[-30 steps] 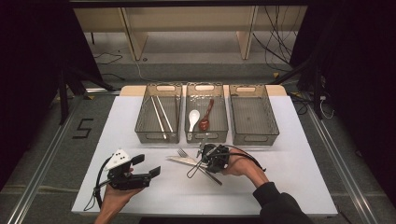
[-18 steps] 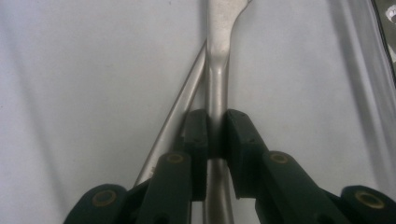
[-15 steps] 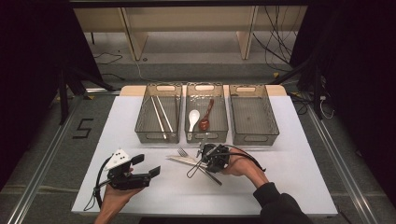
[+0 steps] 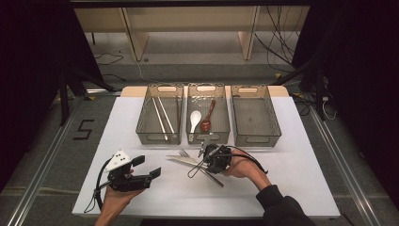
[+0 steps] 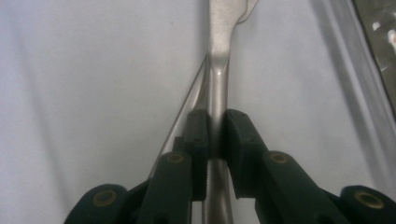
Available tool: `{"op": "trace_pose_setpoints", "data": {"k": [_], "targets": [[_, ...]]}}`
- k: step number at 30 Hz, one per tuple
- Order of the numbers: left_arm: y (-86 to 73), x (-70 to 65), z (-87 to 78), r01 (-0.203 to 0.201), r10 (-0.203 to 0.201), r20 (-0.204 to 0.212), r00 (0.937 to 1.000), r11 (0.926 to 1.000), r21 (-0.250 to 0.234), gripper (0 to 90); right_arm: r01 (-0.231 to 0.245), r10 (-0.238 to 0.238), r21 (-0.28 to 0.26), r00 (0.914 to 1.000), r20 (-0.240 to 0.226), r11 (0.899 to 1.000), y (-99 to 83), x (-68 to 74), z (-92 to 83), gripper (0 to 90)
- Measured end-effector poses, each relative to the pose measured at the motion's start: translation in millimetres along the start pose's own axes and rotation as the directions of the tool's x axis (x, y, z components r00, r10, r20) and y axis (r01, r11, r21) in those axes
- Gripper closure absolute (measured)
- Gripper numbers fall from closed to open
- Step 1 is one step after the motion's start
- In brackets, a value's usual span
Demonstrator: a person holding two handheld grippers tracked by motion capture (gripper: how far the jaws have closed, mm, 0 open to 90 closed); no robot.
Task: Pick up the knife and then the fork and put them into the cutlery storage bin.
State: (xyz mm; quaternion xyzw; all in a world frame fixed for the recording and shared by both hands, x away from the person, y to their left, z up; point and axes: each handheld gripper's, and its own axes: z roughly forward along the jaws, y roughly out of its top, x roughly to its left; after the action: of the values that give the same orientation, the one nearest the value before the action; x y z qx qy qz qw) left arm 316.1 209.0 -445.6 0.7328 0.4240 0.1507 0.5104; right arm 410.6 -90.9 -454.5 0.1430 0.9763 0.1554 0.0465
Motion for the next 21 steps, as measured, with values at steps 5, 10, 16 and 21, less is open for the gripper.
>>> {"op": "trace_pose_setpoints", "data": {"k": [5, 10, 16, 21], "targets": [[0.0, 0.0, -0.1, 0.003, -0.003, -0.001, 1.0, 1.0, 0.0, 17.1, -0.011, 0.011, -0.016, 0.9999, 0.0, 1.0, -0.8, -0.8, 1.2, 80.3], [-0.1, 0.2, -0.4, 0.004, -0.004, -0.002, 1.0, 1.0, -0.003, 17.1, -0.016, 0.017, -0.027, 0.9999, 0.004, 0.999, -1.2, -2.2, -0.6, 80.3], [0.0, 0.3, -0.4, 0.003, -0.003, -0.003, 1.0, 1.0, -0.003, 17.1, -0.035, 0.035, -0.052, 0.9994, -0.003, 0.998, -2.7, -5.5, -4.4, 80.3], [-0.2, 0.5, -0.1, 0.008, -0.008, -0.005, 1.0, 1.0, -0.004, 17.1, -0.038, 0.038, -0.078, 0.9993, 0.002, 0.996, -4.1, -6.7, -8.4, 80.3]]}}
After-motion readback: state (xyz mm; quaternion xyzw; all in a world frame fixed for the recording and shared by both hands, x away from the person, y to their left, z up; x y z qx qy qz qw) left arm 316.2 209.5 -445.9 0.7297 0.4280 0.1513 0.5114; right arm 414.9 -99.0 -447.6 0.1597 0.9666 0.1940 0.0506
